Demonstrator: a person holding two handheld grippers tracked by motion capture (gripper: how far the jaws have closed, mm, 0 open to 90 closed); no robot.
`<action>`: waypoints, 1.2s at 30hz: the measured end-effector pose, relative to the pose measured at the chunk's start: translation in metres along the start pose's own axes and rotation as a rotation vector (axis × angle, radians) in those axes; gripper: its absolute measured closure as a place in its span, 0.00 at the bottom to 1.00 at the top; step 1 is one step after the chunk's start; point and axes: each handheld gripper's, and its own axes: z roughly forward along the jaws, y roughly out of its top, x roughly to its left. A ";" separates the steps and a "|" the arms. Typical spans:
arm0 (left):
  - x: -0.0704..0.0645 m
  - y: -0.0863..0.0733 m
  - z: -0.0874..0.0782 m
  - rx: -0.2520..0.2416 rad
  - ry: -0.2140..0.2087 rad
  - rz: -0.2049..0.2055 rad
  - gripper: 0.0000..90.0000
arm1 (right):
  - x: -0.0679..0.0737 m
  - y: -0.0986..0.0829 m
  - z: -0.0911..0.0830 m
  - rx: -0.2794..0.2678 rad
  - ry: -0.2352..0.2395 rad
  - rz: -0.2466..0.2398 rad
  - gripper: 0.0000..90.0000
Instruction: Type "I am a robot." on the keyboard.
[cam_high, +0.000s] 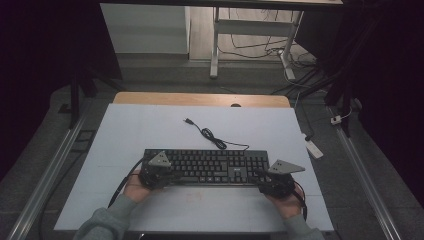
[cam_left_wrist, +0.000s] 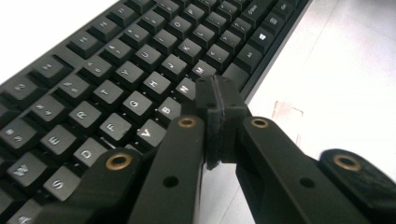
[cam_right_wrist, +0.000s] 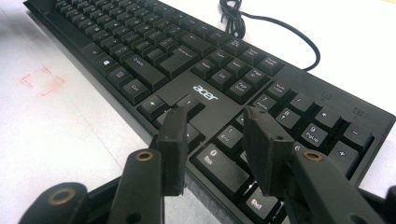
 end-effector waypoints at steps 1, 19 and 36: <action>0.000 0.000 0.001 0.005 -0.001 0.005 0.99 | 0.000 0.000 0.000 0.000 0.000 0.000 0.67; 0.002 -0.002 0.014 0.054 0.021 0.007 0.99 | 0.001 -0.001 0.001 0.011 0.000 -0.003 0.67; 0.002 0.000 -0.012 -0.101 0.056 -0.057 0.65 | 0.002 0.000 0.001 -0.010 0.006 -0.006 0.67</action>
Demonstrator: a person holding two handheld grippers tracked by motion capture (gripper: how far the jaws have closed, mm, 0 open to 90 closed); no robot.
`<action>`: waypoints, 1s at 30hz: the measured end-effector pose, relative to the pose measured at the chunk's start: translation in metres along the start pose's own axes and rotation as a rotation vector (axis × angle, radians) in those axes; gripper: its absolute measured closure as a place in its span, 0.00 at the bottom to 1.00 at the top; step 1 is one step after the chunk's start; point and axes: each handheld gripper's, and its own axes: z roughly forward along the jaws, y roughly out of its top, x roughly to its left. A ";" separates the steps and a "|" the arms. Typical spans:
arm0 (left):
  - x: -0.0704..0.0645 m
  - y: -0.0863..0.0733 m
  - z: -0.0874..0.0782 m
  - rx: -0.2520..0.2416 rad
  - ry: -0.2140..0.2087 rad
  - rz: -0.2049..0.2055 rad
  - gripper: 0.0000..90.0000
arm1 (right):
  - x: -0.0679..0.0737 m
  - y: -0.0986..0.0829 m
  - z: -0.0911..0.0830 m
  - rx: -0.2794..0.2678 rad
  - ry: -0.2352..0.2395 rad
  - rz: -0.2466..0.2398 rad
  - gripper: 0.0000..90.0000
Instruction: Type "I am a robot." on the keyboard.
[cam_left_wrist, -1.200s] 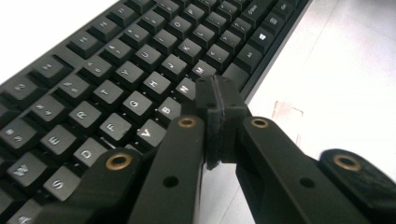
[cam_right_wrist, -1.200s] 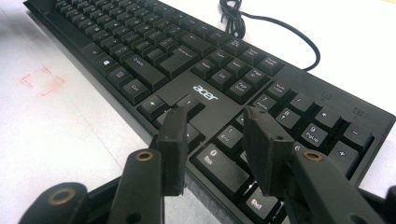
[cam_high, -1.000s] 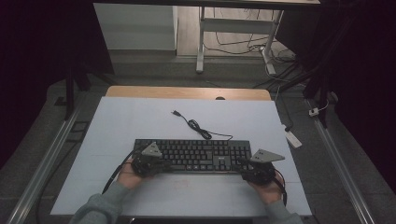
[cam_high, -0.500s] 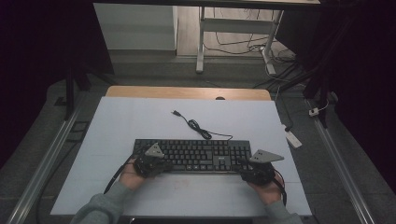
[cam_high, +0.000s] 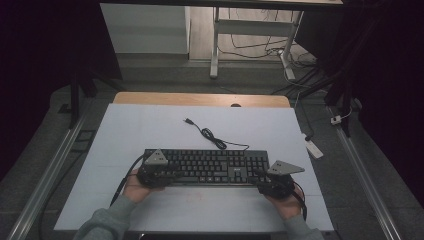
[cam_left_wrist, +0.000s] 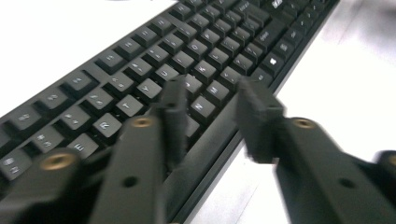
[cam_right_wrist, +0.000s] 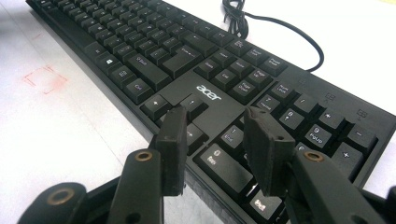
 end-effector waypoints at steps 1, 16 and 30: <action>0.000 0.000 -0.002 -0.001 0.005 -0.005 0.61 | 0.000 0.000 0.000 0.004 -0.002 -0.003 0.67; 0.009 0.002 -0.018 -0.003 0.067 -0.039 0.44 | 0.000 0.000 -0.001 0.008 -0.007 -0.007 0.66; 0.021 -0.001 -0.027 -0.008 0.107 -0.072 0.48 | 0.000 0.000 0.000 0.011 -0.011 -0.007 0.66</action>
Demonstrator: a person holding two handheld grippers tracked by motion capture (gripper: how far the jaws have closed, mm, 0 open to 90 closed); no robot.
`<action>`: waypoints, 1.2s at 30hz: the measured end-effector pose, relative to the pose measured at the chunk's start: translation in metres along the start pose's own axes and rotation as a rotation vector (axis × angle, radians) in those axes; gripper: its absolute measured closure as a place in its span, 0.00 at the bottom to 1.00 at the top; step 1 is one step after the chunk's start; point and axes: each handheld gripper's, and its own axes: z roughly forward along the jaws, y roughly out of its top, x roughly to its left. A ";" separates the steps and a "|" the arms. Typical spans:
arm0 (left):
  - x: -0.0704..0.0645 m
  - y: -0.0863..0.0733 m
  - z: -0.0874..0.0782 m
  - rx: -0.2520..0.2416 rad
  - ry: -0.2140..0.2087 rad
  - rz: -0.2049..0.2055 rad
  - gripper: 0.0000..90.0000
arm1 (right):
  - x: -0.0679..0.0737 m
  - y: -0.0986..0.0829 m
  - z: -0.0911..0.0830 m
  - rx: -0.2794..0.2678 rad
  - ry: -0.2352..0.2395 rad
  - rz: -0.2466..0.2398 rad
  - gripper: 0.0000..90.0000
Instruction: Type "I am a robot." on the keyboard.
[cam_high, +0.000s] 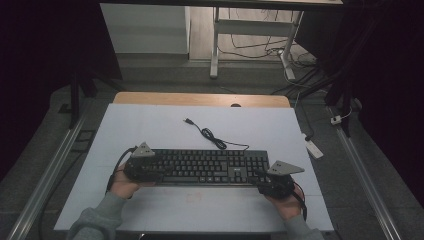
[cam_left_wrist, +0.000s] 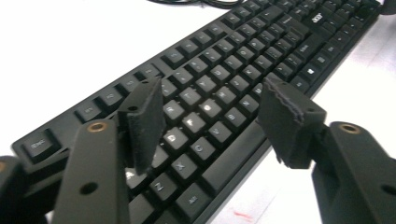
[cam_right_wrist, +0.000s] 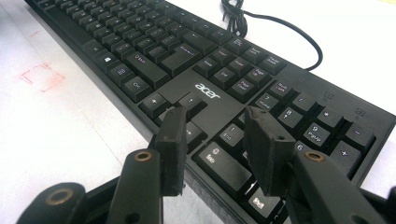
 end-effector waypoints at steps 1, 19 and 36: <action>0.001 0.000 -0.001 -0.001 0.005 -0.002 0.49 | 0.000 0.000 0.000 0.000 0.000 0.000 0.66; 0.022 -0.011 -0.001 0.062 0.087 -0.016 0.80 | 0.000 -0.001 0.001 0.013 -0.003 -0.007 0.66; 0.030 -0.018 0.008 0.121 0.101 -0.032 0.99 | 0.001 -0.001 0.002 0.017 -0.011 -0.011 0.66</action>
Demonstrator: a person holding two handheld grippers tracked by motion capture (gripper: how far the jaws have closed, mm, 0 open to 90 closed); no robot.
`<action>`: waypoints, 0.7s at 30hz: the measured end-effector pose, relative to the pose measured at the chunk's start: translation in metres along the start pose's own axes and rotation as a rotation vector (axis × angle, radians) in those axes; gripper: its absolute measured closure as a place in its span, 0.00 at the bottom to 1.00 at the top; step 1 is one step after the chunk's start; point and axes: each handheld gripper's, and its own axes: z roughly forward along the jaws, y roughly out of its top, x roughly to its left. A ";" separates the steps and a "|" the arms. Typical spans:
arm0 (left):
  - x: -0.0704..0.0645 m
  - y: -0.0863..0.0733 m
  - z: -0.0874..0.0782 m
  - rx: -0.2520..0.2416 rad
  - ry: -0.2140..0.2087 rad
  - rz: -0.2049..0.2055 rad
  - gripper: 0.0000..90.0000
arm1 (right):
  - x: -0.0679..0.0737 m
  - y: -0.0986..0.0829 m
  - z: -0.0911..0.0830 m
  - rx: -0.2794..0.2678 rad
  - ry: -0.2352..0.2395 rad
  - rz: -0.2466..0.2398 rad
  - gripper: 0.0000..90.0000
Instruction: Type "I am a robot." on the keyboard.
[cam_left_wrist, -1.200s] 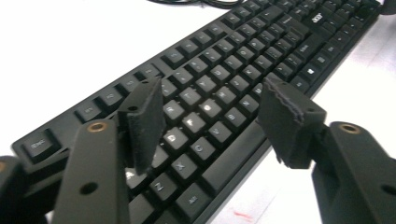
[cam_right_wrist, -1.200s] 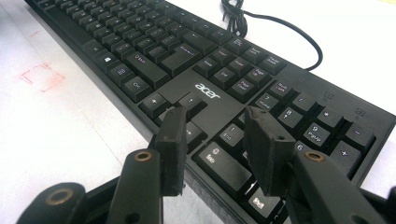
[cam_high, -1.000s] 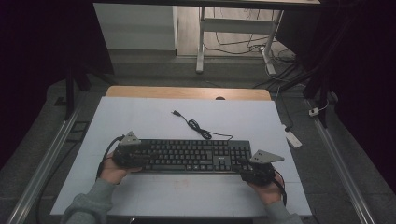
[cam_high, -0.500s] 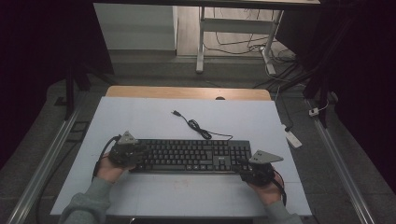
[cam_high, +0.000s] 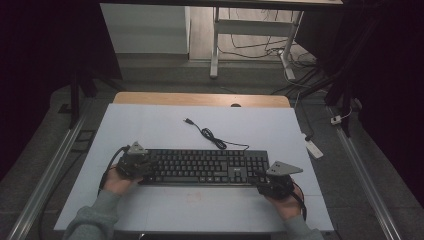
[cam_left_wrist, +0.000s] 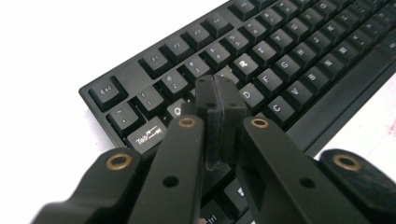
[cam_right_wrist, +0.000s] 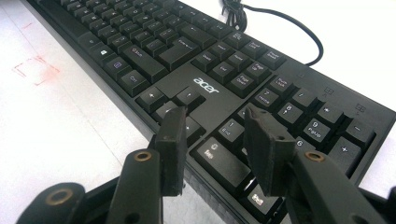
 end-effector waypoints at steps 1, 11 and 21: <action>0.000 0.000 0.001 0.003 0.001 0.001 0.99 | 0.000 0.000 0.000 0.001 -0.001 0.000 0.66; 0.000 -0.002 0.007 0.021 0.004 0.000 0.99 | 0.000 0.000 0.000 0.006 -0.009 -0.003 0.66; -0.001 -0.003 0.009 0.037 0.009 0.004 0.99 | 0.000 0.000 0.000 0.007 -0.009 -0.005 0.66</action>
